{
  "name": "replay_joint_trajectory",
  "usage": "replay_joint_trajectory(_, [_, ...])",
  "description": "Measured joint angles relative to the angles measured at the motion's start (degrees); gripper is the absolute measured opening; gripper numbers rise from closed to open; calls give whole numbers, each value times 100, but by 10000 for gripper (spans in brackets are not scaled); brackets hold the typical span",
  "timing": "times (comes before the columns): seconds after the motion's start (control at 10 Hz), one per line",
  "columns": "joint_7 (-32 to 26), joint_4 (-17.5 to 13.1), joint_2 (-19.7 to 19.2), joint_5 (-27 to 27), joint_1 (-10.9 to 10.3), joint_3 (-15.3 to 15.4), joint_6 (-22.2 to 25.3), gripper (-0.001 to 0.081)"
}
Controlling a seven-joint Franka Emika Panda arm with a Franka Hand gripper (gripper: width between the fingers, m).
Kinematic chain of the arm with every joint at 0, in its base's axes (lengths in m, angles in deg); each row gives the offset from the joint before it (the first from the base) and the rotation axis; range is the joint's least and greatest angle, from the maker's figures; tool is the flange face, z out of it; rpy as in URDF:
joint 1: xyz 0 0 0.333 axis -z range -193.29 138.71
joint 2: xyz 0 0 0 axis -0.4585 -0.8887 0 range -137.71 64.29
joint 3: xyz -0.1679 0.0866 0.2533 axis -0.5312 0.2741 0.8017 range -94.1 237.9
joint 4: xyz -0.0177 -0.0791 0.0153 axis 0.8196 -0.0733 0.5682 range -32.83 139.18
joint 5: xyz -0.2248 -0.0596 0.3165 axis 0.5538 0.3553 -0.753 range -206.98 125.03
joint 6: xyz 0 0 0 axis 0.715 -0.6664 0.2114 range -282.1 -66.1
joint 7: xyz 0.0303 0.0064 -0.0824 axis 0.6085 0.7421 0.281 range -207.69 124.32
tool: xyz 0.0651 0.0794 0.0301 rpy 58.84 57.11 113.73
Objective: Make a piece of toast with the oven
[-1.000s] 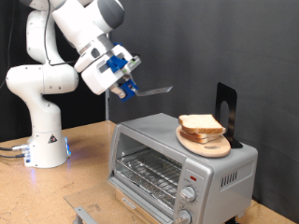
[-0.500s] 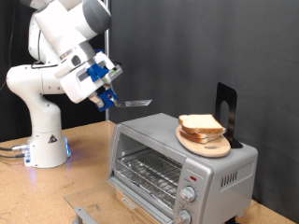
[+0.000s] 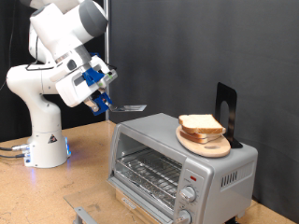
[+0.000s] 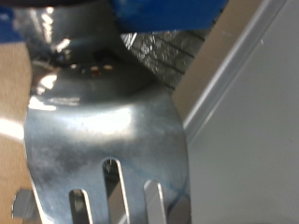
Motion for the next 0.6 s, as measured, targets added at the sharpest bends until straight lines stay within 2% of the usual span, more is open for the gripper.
replay_joint_trajectory(0.2, [489,-113,-105,169,44,331,-62,325])
replay_joint_trajectory(0.6, [1177,-636,-562,589,92,756,-60,325])
